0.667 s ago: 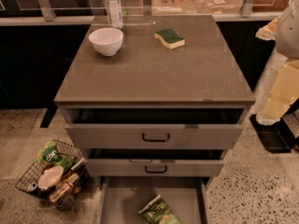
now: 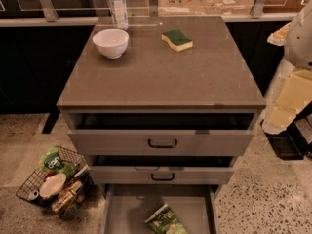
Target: Pick green jalapeno chip bag from bottom drawer and place on counter
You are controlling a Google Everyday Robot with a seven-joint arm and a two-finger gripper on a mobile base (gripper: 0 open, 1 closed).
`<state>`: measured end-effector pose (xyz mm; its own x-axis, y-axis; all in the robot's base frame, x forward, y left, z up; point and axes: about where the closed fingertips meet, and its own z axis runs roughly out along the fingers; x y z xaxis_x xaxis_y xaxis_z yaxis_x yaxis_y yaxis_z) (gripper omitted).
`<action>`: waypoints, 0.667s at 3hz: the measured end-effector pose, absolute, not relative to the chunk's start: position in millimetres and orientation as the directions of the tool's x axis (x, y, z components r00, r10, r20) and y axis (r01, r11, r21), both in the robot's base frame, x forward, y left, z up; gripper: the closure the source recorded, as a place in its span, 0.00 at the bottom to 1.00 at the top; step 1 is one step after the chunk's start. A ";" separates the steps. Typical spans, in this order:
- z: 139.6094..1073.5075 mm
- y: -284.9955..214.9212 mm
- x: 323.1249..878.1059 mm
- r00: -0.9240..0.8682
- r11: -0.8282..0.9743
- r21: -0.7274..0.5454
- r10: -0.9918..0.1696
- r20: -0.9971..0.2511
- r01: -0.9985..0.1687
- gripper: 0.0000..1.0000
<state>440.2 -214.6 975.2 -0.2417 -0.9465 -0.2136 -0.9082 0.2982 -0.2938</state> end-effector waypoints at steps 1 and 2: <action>950.4 -215.7 434.4 -0.314 0.376 -0.319 -0.921 -0.229 -0.870 0.00; 895.2 -218.9 419.1 -0.422 0.496 -0.300 -0.862 -0.280 -0.815 0.00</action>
Offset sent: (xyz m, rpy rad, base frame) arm -0.0299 -0.0123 -0.2242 0.1576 -0.0563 -0.3915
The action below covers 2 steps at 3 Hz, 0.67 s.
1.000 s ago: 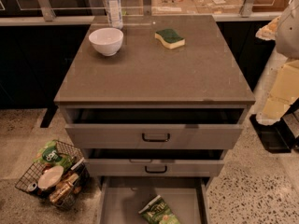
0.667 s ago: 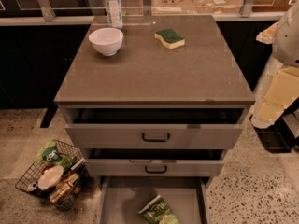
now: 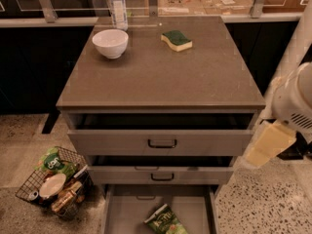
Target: Pick green jalapeno chip bag from bottom drawer and place on counter
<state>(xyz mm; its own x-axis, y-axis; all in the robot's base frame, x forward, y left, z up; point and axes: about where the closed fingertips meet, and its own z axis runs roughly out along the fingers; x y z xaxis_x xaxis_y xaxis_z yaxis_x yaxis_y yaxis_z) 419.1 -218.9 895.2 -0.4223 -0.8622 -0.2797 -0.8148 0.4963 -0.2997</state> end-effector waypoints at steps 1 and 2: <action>817.0 -213.6 407.7 -0.524 0.603 -0.221 -0.787 -0.327 -0.767 0.00; 735.2 -200.4 398.9 -0.595 0.670 -0.145 -0.723 -0.352 -0.728 0.00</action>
Offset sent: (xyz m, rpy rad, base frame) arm -0.0169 0.0350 -0.2590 0.2426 0.0871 -0.2767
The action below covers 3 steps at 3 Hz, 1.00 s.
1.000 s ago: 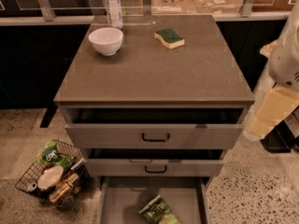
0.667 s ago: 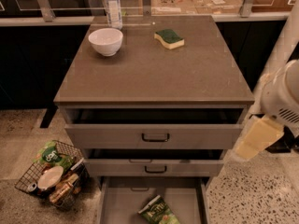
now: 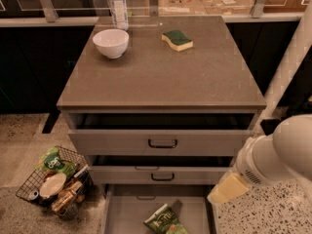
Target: Pick green jalapeno chip bag from bottom drawer and place on counter
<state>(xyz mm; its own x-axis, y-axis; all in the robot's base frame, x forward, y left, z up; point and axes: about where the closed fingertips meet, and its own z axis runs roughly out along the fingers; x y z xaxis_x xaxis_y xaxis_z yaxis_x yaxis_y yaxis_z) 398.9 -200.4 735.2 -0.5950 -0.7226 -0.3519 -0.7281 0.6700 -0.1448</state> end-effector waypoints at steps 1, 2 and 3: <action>678.8 -180.1 399.7 -0.626 0.708 -0.129 -0.683 -0.378 -0.694 0.00; 648.7 -158.4 406.2 -0.592 0.691 -0.187 -0.704 -0.393 -0.698 0.00; 646.1 -162.7 412.3 -0.589 0.696 -0.229 -0.706 -0.394 -0.680 0.00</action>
Offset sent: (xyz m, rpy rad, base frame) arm 0.0225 0.0652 -0.1309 -0.0093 -0.1300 -0.1613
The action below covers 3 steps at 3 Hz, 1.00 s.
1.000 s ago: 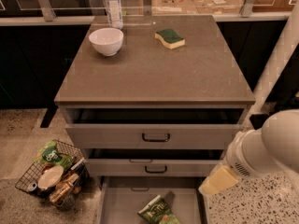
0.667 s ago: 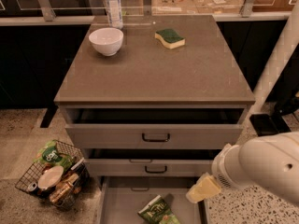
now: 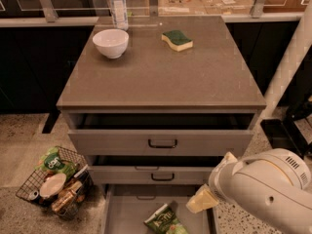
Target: Pick green jalapeno chip bag from bottom drawer and place on counter
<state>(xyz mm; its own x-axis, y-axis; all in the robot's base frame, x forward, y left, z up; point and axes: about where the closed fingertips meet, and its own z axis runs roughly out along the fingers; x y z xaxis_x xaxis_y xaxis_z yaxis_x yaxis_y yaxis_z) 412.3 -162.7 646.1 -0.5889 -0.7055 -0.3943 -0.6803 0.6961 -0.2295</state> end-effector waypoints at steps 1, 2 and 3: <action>646.6 -162.9 412.3 -0.590 0.696 -0.230 -0.705 -0.394 -0.680 0.00; 624.2 -170.3 413.9 -0.615 0.726 -0.204 -0.673 -0.412 -0.657 0.00; 578.6 -195.0 402.8 -0.676 0.780 -0.156 -0.609 -0.415 -0.607 0.00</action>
Offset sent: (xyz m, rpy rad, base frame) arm 0.0073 -0.0177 -0.0789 0.0960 0.0209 -0.1041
